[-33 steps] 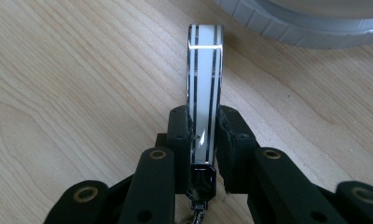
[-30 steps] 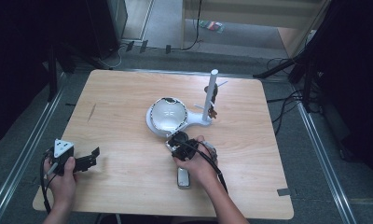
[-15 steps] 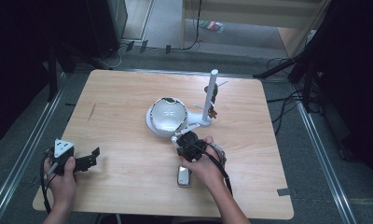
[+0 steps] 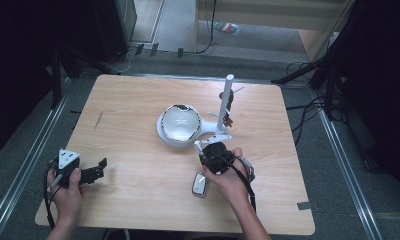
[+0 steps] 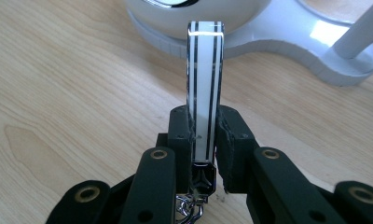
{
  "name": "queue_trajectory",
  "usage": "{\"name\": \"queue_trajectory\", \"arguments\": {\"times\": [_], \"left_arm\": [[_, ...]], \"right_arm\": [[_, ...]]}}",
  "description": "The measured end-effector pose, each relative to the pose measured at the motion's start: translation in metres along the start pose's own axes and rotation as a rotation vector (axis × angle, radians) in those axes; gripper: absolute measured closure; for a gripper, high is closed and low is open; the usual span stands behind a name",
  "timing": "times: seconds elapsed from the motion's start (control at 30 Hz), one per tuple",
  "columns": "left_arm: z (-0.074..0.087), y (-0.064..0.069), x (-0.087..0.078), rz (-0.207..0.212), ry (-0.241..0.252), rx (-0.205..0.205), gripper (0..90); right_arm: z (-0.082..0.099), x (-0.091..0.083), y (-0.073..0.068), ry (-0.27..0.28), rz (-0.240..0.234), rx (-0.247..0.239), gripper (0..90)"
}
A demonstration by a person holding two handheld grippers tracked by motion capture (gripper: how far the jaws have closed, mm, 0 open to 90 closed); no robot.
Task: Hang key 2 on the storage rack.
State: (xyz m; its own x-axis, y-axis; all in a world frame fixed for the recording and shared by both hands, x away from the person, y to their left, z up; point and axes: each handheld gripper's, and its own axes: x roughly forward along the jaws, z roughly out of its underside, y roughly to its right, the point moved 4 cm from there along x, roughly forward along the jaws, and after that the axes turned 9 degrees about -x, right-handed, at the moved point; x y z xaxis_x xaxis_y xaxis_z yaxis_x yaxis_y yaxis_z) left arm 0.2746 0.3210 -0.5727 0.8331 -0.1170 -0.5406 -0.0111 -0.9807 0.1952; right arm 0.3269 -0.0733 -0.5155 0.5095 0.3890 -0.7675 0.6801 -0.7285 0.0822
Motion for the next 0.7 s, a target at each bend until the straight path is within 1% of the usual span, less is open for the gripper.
{"name": "queue_trajectory", "arguments": {"times": [0.2, 0.3, 0.53, 0.7], "left_arm": [[0.0, 0.0, 0.0, 0.0, 0.0, 0.001, 0.0], [0.0, 0.0, 0.0, 0.0, 0.0, 0.001, 0.0], [0.0, 0.0, 0.0, 0.0, -0.001, 0.003, 0.0], [0.0, 0.0, 0.0, 0.0, 0.0, 0.003, 0.0]], "right_arm": [[0.0, -0.009, 0.005, 0.038, 0.028, 0.01, 77.7], [-0.001, -0.014, 0.008, 0.063, 0.043, 0.028, 77.7], [-0.003, -0.025, 0.015, 0.119, 0.075, 0.051, 77.7], [-0.004, -0.031, 0.021, 0.166, 0.09, 0.052, 77.7]]}}
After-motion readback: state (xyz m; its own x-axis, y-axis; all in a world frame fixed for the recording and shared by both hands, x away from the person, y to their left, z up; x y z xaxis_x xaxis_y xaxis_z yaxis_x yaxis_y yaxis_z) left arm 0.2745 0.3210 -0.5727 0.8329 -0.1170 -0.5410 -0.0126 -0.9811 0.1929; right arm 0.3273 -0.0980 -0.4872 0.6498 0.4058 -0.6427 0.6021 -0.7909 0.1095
